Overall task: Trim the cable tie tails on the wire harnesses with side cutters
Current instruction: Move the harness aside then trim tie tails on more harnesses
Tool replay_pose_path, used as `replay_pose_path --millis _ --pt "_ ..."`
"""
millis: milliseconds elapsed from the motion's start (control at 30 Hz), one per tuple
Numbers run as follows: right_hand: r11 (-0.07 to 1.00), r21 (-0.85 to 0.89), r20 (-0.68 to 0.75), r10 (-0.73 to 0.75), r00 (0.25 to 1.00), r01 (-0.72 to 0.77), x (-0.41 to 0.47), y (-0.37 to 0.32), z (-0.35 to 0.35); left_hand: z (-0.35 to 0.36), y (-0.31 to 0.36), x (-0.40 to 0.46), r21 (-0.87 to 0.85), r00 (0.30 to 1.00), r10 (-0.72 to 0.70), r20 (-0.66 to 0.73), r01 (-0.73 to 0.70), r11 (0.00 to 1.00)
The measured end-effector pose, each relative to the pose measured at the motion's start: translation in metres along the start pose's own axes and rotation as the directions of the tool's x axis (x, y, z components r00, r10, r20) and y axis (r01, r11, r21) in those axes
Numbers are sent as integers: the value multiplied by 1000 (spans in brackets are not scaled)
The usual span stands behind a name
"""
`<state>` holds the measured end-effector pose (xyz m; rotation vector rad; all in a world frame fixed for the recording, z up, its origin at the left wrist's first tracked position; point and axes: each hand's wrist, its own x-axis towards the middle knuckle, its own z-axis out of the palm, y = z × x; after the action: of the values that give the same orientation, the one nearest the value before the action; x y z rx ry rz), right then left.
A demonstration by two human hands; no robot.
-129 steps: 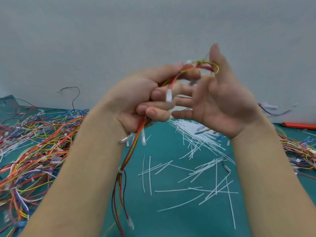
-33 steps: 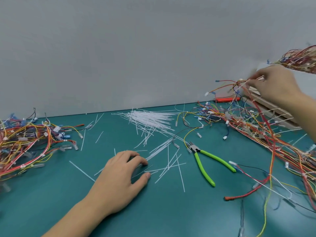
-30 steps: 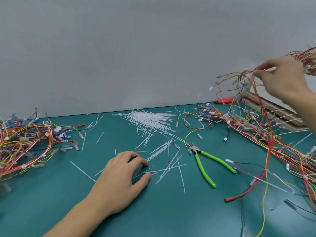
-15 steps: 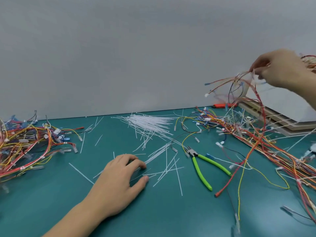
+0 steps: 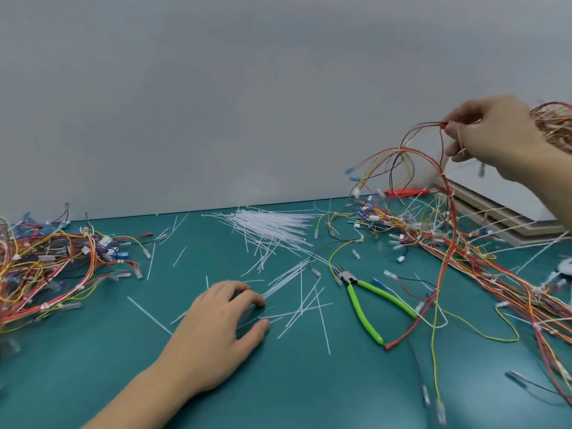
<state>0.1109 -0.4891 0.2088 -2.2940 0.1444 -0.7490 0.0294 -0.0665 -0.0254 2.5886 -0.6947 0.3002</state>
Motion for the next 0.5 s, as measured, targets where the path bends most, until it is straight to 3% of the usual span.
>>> replay_pose_path --millis 133,333,500 --pt "993 118 2 -14 1000 13 -12 -5 5 -1 2 0 -2 1000 0 -6 0 1000" --pt "986 -17 -4 -166 986 165 -33 -37 8 -1 2 1 -4 1000 0 -3 0 1000" --pt "968 -23 -39 -252 967 252 -48 -84 -9 -2 4 1 -9 1000 -4 -14 4 1000"
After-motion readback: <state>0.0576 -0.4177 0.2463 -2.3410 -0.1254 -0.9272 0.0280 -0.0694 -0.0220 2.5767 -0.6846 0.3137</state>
